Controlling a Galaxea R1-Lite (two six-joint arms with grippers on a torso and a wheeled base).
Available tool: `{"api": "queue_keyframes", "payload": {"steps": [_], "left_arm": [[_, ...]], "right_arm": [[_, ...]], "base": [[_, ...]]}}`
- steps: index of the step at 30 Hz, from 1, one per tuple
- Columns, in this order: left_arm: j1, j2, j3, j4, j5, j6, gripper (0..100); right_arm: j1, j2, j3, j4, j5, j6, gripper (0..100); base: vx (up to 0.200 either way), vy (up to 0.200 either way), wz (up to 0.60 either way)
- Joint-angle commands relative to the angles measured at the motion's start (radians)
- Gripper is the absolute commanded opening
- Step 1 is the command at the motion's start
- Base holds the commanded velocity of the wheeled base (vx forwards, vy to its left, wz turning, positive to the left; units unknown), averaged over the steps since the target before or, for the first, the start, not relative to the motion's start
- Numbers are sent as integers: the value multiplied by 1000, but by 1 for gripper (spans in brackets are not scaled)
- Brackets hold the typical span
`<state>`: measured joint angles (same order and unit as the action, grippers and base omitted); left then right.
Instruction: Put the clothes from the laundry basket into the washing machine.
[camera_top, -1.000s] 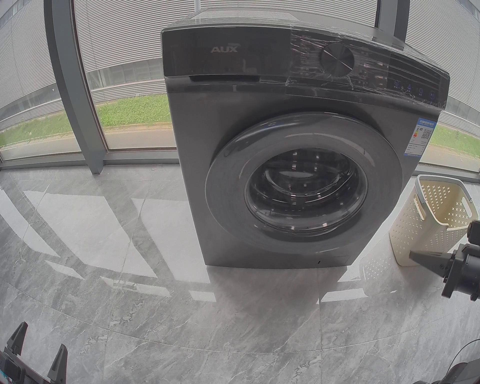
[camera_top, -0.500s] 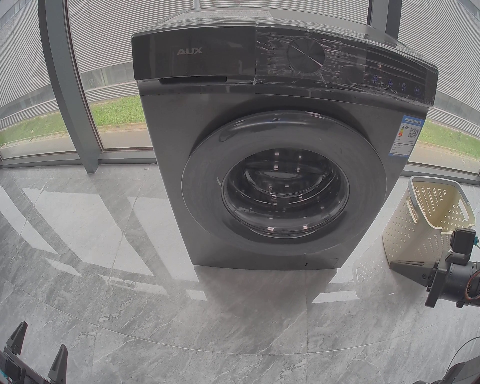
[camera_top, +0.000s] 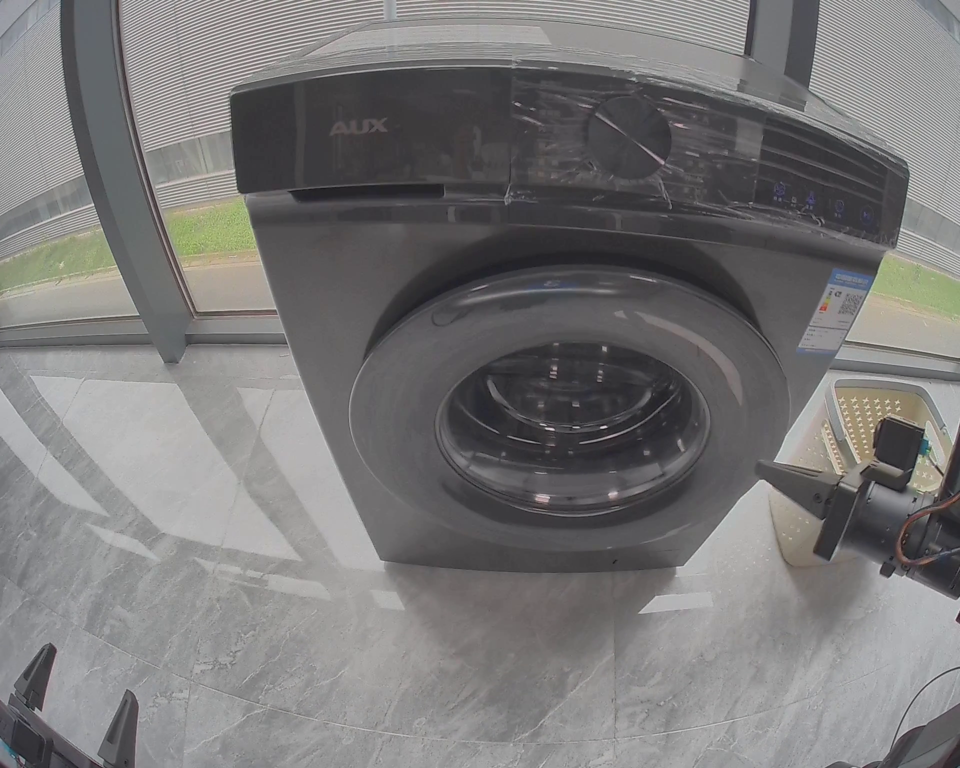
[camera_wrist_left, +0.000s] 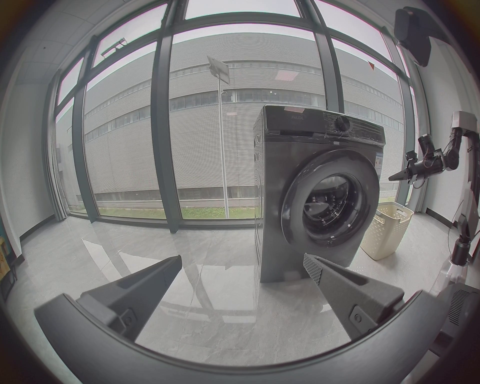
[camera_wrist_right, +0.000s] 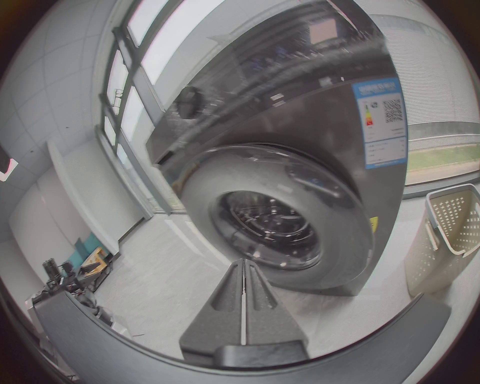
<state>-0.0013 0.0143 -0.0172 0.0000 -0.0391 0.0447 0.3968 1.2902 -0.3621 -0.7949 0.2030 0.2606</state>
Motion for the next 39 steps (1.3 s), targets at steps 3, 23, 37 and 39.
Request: {"api": "queue_keyframes", "payload": {"steps": [3,23,37,39], "left_arm": [[0,-14,17,-2,-1,3,100],[0,-14,17,0,-2,-2,100],[0,-14,17,-2,-2,-2,100],[0,-14,17,-2,-2,-3,100]], "right_arm": [[5,112,-20,-64,-13,0,0],[8,139,-41,-144,-85,-6,0],[13,164,-29,-241,-126,-26,0],[14,162,-24,-247,-131,-27,0]], "base": [[200,0,0],[20,-60,0],[43,0,0],[0,0,0]]}}
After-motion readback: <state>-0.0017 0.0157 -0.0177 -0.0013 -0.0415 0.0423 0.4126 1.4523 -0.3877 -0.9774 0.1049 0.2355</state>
